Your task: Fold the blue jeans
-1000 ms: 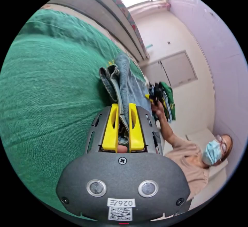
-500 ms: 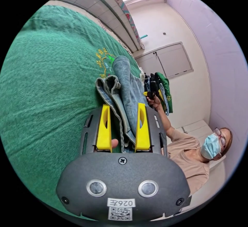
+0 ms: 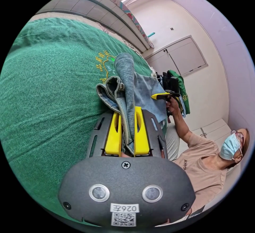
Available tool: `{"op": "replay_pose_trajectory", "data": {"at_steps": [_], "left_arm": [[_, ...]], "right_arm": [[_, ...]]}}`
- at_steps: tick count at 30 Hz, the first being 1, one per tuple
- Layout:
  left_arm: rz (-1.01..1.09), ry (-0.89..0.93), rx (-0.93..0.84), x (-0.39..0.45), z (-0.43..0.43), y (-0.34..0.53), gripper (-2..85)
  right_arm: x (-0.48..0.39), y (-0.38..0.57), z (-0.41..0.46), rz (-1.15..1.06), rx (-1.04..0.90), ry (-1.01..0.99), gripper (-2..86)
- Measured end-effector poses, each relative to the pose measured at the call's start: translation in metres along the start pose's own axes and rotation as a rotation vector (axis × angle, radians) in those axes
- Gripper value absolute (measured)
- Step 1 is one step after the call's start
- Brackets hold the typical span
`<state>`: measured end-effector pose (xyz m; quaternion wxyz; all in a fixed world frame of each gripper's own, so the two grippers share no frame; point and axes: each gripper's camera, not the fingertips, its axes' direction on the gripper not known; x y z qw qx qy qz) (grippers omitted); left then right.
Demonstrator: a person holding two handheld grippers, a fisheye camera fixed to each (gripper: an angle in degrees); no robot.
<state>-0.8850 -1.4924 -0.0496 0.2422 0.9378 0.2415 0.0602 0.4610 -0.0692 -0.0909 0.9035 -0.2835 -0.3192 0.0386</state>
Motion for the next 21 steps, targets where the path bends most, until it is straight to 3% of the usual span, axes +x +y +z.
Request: {"op": "replay_pose_trajectory", "data": {"at_steps": [7, 14, 21], "left_arm": [[0.114, -0.082, 0.155, 0.093, 0.021, -0.068, 7.0], [0.336, -0.292, 0.421, 0.289, 0.01, -0.109, 6.9], [0.75, -0.411, 0.436, 0.577, 0.112, -0.287, 7.1]], "right_arm": [[-0.156, 0.124, -0.046, -0.298, 0.144, 0.466, 0.1], [-0.221, 0.306, -0.126, -0.356, 0.468, 0.437, -0.2], [-0.238, 0.588, -0.264, -0.263, 0.834, 0.483, -0.4]]}}
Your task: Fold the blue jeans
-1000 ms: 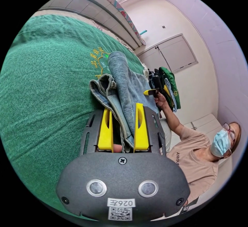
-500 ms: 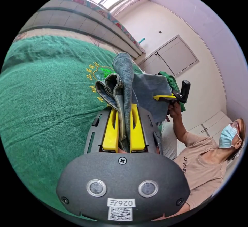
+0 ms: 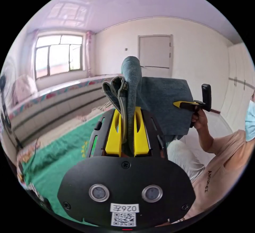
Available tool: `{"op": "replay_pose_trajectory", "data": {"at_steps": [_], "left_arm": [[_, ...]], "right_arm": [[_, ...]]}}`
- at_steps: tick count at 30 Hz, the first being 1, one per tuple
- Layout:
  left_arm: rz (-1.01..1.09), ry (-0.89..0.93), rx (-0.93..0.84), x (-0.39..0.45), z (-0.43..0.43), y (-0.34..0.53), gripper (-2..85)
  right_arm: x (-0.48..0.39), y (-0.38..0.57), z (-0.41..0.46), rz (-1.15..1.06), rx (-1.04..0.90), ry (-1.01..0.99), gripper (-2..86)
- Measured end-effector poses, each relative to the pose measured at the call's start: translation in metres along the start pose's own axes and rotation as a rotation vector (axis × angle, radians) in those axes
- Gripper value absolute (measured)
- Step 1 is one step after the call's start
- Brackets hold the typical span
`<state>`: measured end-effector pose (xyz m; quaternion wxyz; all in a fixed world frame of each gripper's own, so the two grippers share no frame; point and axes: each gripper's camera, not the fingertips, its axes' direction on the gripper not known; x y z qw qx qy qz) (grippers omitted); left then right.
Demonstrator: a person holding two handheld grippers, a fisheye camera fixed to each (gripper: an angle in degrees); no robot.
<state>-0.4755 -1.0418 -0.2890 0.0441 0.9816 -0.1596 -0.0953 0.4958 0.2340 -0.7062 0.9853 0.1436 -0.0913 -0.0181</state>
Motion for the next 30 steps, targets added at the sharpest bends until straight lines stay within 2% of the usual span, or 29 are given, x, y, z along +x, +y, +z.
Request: {"op": "replay_pose_trajectory", "data": {"at_steps": [4, 5, 7, 8, 12, 13, 14, 16, 18, 21, 24, 27, 30], "left_arm": [[0.188, 0.128, 0.014, 0.068, 0.136, -0.208, 7.1], [0.214, 0.14, 0.007, 0.079, 0.159, -0.236, 7.2], [0.298, 0.178, -0.031, 0.119, 0.259, -0.338, 7.3], [0.312, 0.191, -0.044, 0.129, 0.289, -0.362, 7.3], [0.366, 0.283, -0.139, 0.17, 0.511, -0.479, 8.5], [0.362, 0.255, -0.154, 0.176, 0.576, -0.497, 7.7], [0.353, 0.227, -0.161, 0.177, 0.607, -0.504, 7.4], [0.269, 0.019, -0.199, 0.169, 0.704, -0.524, 0.3], [0.217, -0.081, -0.156, 0.153, 0.739, -0.534, -0.5], [0.291, 0.095, -0.11, 0.131, 0.765, -0.545, -0.9], [0.364, 0.106, -0.047, 0.12, 0.79, -0.557, -1.0], [0.402, 0.106, -0.104, 0.104, 0.848, -0.575, -1.0], [0.424, 0.141, -0.285, 0.081, 0.927, -0.583, -1.0]], "right_arm": [[0.072, 0.034, -0.179, 0.175, 0.181, 0.061, -0.6], [0.083, 0.04, -0.2, 0.193, 0.198, 0.074, -0.5], [0.131, 0.063, -0.275, 0.267, 0.244, 0.139, -0.4], [0.145, 0.07, -0.291, 0.289, 0.253, 0.156, -0.3], [0.261, 0.14, -0.374, 0.506, 0.309, 0.244, 1.4], [0.294, 0.168, -0.391, 0.574, 0.331, 0.307, 2.7], [0.309, 0.182, -0.399, 0.605, 0.336, 0.347, 3.3], [0.362, 0.237, -0.421, 0.736, 0.317, 0.473, 6.0], [0.391, 0.273, -0.431, 0.776, 0.284, 0.439, 6.8], [0.392, 0.312, -0.467, 0.727, 0.39, 0.386, 6.7], [0.353, 0.325, -0.519, 0.653, 0.491, 0.504, 6.6], [0.311, 0.302, -0.538, 0.503, 0.493, 0.668, 7.1], [0.297, 0.267, -0.53, 0.343, 0.376, 0.843, 5.9]]}}
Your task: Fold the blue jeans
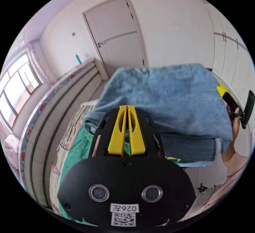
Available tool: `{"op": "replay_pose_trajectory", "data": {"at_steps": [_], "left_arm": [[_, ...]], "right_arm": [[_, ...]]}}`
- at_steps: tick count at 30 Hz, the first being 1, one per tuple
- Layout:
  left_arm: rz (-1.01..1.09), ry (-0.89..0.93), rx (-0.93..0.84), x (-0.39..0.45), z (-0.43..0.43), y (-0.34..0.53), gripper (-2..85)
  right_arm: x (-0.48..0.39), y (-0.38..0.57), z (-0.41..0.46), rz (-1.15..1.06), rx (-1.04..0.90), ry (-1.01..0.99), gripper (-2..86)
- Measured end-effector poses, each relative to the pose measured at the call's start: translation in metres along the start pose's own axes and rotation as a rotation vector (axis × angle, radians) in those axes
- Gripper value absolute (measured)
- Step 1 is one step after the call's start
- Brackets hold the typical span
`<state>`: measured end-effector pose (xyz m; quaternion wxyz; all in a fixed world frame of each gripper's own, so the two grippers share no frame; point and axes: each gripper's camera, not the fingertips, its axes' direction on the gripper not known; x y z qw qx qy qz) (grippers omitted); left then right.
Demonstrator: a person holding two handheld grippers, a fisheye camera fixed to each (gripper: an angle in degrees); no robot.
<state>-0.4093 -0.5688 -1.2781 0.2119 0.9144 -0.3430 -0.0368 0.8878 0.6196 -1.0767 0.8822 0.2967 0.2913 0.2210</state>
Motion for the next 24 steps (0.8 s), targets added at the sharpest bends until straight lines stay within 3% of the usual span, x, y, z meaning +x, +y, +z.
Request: {"op": "replay_pose_trajectory", "data": {"at_steps": [3, 9, 11, 14, 15, 17, 20, 24], "left_arm": [[0.013, -0.096, 0.021, -0.032, 0.012, -0.003, -1.0], [0.095, -0.242, 0.009, -0.108, -0.029, -0.015, -1.0], [0.074, -0.216, 0.051, -0.14, -0.062, -0.006, -1.0], [-0.001, -0.159, 0.163, -0.203, -0.142, 0.041, -1.0], [-0.022, -0.154, 0.185, -0.229, -0.178, 0.068, -1.0], [-0.036, -0.175, 0.207, -0.267, -0.238, 0.118, -1.0], [-0.078, -0.265, 0.203, -0.327, -0.346, 0.222, -1.0], [-0.213, -0.43, 0.162, -0.402, -0.507, 0.404, -1.0]], "right_arm": [[-0.009, -0.016, -0.004, -0.125, -0.012, 0.194, 3.7], [-0.057, -0.061, -0.07, -0.326, 0.28, 0.285, -0.8], [-0.07, -0.087, -0.058, -0.423, 0.264, 0.266, -0.9], [-0.063, -0.129, 0.01, -0.53, 0.03, 0.441, -1.1], [-0.051, -0.142, 0.044, -0.562, -0.131, 0.467, -1.2], [-0.036, -0.161, 0.058, -0.532, -0.186, 0.433, -1.1], [-0.037, -0.207, 0.023, -0.45, -0.063, 0.425, -1.0], [-0.052, -0.267, -0.041, -0.341, 0.209, 0.229, -1.0]]}}
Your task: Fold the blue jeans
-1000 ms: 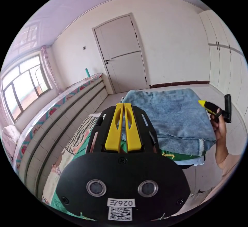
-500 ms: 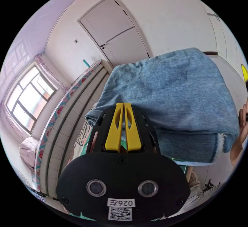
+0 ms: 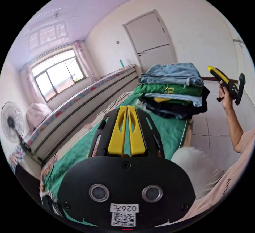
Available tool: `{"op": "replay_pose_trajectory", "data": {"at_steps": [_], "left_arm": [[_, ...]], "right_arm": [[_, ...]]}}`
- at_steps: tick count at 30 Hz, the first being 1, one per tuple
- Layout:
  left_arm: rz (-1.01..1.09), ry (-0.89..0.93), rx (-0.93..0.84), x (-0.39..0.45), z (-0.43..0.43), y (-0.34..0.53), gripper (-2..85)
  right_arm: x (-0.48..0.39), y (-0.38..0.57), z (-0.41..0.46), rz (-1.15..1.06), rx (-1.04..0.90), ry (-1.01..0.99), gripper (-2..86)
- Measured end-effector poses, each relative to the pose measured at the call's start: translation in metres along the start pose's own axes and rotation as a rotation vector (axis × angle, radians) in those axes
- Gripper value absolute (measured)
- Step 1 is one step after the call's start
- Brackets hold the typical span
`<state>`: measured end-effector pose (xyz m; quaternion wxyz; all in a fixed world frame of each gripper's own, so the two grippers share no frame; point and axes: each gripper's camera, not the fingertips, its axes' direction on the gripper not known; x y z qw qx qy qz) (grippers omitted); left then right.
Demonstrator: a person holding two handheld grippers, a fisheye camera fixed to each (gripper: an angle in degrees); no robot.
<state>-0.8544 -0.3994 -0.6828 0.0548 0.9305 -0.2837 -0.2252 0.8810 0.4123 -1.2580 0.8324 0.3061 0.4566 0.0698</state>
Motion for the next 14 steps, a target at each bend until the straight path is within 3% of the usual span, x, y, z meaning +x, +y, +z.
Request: {"op": "replay_pose_trajectory", "data": {"at_steps": [7, 14], "left_arm": [[-0.433, -0.431, -0.024, -0.27, -0.27, 0.244, -1.0], [-0.774, -0.695, -0.128, -0.479, -0.501, 0.448, -0.9]], "right_arm": [[-0.044, -0.136, 0.014, 0.035, 0.112, -0.563, -0.9], [-0.167, -0.293, 0.084, -0.189, 0.076, -0.812, -1.0]]}}
